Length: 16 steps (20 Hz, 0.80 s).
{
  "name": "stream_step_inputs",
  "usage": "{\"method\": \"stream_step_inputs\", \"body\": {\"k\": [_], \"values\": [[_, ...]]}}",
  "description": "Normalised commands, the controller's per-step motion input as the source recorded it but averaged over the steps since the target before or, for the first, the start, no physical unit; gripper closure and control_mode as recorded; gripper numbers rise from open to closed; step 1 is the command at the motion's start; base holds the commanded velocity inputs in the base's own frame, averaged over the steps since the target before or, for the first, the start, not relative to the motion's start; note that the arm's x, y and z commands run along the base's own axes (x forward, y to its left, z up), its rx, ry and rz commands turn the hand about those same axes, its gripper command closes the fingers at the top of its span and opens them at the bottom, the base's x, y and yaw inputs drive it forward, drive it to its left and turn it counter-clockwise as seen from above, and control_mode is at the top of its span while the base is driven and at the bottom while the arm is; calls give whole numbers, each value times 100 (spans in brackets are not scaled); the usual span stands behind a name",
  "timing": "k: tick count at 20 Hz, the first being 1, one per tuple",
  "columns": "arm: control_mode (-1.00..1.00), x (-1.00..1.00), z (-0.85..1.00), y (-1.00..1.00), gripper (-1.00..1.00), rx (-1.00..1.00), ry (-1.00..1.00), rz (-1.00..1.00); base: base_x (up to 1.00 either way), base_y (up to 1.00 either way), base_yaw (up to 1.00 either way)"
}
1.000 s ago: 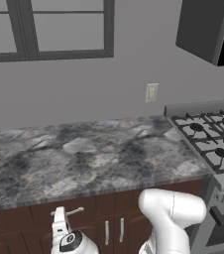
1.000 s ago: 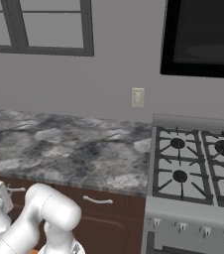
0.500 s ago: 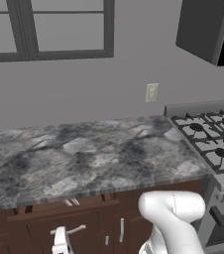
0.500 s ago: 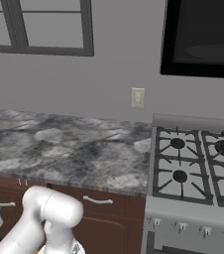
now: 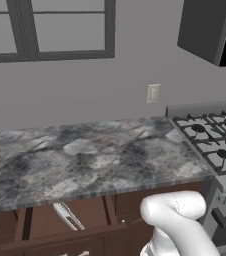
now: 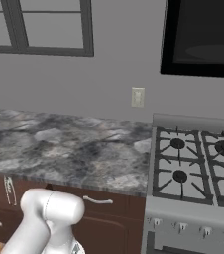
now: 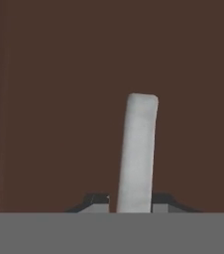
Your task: Take the tongs from the drawer on the left and place them on the dining counter next to the tray containing the hot dog.
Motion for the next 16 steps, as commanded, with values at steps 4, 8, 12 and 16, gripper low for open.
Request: {"method": "stream_step_inputs", "body": {"k": [4, 8, 12, 16], "values": [[-100, -100, -17, 0, 100, 0, -2, 0, 0, 0, 0], [-100, -100, -19, 0, 100, 0, 0, 0, 0, 0, 0], [-100, -100, -11, 0, -100, 0, 0, 0, 0, 0, 0], [-100, -100, 0, 0, -100, 0, 0, 0, 0, 0, 0]]}}
